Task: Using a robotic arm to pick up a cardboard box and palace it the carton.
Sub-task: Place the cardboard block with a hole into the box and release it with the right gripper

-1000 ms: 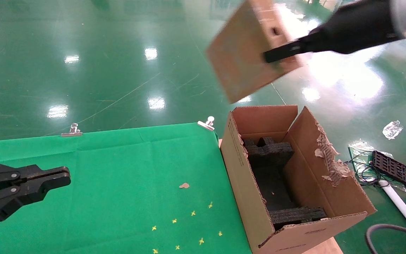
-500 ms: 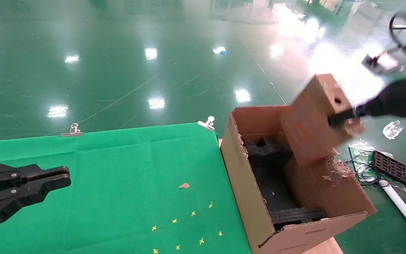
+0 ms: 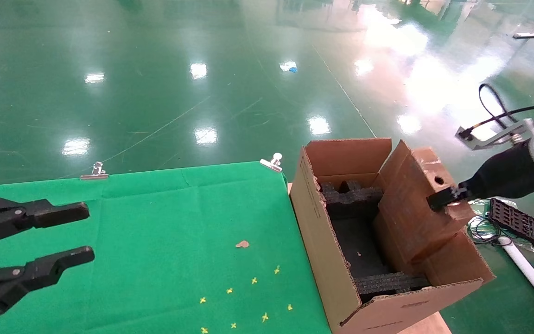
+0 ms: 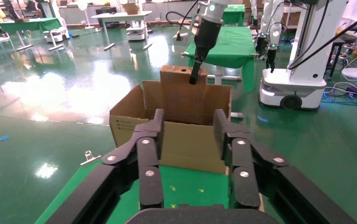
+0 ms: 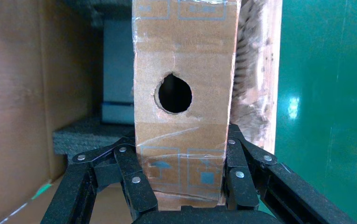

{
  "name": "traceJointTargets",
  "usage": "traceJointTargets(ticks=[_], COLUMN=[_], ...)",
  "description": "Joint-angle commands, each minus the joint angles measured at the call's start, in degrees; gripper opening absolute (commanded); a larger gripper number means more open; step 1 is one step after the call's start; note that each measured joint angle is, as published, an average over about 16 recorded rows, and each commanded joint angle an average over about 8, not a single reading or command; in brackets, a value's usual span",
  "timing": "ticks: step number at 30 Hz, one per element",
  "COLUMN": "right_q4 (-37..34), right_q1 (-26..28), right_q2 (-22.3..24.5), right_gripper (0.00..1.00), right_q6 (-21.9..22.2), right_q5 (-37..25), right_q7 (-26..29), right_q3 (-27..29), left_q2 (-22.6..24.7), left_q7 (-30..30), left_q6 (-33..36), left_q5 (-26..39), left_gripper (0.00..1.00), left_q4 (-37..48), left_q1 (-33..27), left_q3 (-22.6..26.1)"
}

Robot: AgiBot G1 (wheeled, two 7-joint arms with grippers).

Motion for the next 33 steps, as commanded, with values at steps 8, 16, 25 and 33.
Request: traceJointTargets(ticks=[8,16,25,33], right_q4=[-2.6,-4.5,-6.4,-7.4], right_q1=[-4.3,-9.5,-15.6,-20.3], right_q2=[-2.4,-3.9,-6.4,-8.1], right_gripper=[0.0,0.0,0.0,0.0], right_q6=[2.4,6.3,12.3,16.4], right_q5=[-0.6,0.6,1.7,3.4], right_q7=[0.8,1.0,0.7,-1.8], right_q3=[-1.0,-0.8,-0.5,0.4], left_q2=[0.0,0.0,0.0,0.0], left_q7=[0.0,0.0,0.0,0.1], left_q6=[0.0,0.0,0.0,0.0], left_q5=[0.0,0.0,-0.1,-0.1], left_gripper=[1.0,1.0,1.0,1.0], left_q4=[0.0,0.0,0.0,0.0], left_q1=[0.0,0.0,0.0,0.0], left_q3=[0.0,0.1,0.1,0.1])
